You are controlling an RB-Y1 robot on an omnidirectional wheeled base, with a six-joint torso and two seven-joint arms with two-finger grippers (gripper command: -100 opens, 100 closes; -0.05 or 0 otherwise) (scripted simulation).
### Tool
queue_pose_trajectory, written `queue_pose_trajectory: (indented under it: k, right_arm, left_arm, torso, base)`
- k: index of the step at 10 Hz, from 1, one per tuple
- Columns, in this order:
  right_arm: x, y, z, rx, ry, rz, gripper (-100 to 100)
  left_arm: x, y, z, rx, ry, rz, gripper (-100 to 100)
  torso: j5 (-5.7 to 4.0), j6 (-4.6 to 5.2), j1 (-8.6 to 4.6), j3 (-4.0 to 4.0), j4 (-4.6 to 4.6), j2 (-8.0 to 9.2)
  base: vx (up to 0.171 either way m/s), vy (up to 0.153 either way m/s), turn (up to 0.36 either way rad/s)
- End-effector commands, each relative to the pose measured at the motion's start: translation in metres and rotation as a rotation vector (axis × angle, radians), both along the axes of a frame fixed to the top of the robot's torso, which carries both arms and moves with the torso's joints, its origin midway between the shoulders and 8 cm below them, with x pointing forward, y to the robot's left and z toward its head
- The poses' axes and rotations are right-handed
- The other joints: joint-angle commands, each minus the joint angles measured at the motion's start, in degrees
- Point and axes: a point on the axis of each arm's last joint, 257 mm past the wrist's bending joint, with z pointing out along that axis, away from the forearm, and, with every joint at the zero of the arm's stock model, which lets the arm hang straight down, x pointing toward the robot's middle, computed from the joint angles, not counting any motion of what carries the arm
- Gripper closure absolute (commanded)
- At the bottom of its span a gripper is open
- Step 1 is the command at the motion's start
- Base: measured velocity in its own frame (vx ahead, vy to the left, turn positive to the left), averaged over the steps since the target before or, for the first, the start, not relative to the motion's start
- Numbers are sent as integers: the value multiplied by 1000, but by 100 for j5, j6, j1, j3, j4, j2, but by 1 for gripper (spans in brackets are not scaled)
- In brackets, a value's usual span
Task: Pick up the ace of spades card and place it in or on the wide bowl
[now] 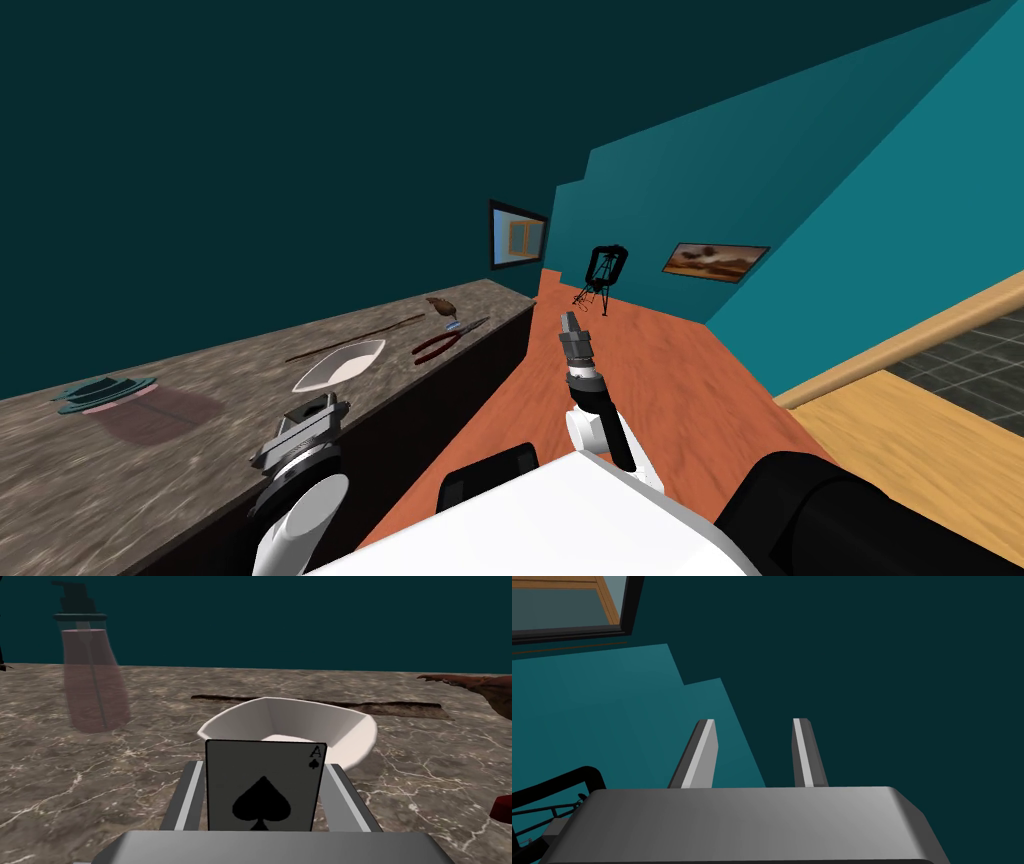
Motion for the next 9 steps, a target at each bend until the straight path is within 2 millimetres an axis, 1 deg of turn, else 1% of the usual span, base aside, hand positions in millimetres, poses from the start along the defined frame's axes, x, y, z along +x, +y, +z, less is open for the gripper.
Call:
queue_pose_trajectory:
  k: [1, 2, 3, 4, 9]
  right_arm:
    - [0, 0, 0, 0, 0, 0, 0]
    - [0, 0, 0, 0, 0, 0, 0]
    - [0, 0, 0, 0, 0, 0, 0]
    - [0, 0, 0, 0, 0, 0, 0]
    - [0, 0, 0, 0, 0, 0, 0]
  left_arm:
    - [1, 9, 6, 1, -4, 12, 100]
    - [2, 17, 10, 0, -5, 22, 100]
    - [2, 21, 11, -1, -2, 25, 100]
    - [3, 28, 12, -4, 8, 27, 100]
    - [9, 45, 11, -8, 45, 11, 100]
  torso:
    - [0, 0, 0, 0, 0, 0]
    - [1, 3, 4, -3, -1, -5]
    - [1, 5, 11, -8, -3, -14]
    - [2, 8, 15, -14, -5, -25]
    - [5, 24, 27, -47, -21, -77]
  base:
    - [-59, -30, 1]
    - [-42, -16, -21]
    - [-15, -2, -16]
    - [25, 12, -35]
    - [70, 26, -33]
